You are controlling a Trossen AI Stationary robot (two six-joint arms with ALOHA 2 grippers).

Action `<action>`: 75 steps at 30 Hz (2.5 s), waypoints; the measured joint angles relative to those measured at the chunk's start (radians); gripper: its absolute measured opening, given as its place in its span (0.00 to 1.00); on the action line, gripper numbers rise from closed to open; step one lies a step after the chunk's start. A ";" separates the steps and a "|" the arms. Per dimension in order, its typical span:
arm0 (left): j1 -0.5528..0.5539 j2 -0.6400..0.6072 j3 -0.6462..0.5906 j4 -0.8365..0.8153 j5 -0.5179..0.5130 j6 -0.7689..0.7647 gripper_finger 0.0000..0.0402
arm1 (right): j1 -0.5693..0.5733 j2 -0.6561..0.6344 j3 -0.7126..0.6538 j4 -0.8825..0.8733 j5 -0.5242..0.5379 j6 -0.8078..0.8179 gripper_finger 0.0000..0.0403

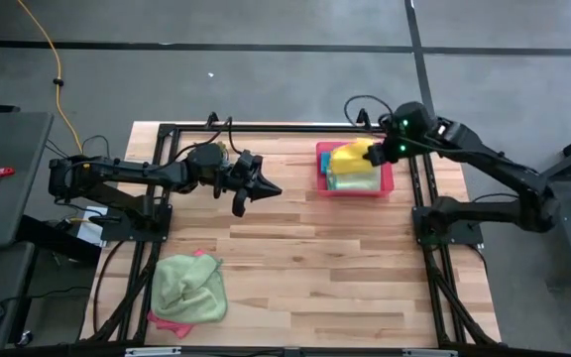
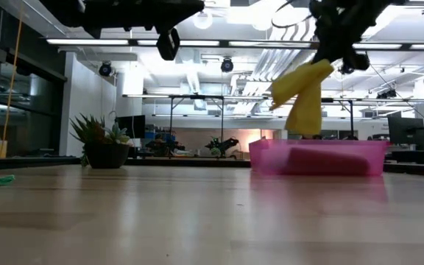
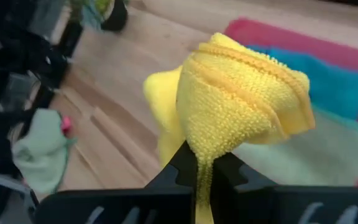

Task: Fold microfiber towels
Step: Stack the folded yellow microfiber cloth on top of the blue microfiber cloth in the pink bin, then fold the green microfiber cloth

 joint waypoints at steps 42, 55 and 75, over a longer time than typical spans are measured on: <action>0.001 0.001 0.000 -0.001 -0.156 0.001 0.00 | -0.222 0.439 -0.031 0.008 0.070 -0.258 0.03; 0.001 0.001 0.000 -0.017 -0.155 0.027 0.00 | -0.236 0.428 -0.011 -0.003 0.213 -0.193 0.42; 0.002 -0.004 0.000 -0.099 -0.090 0.046 0.00 | 0.086 0.308 -0.268 0.457 0.339 0.157 0.04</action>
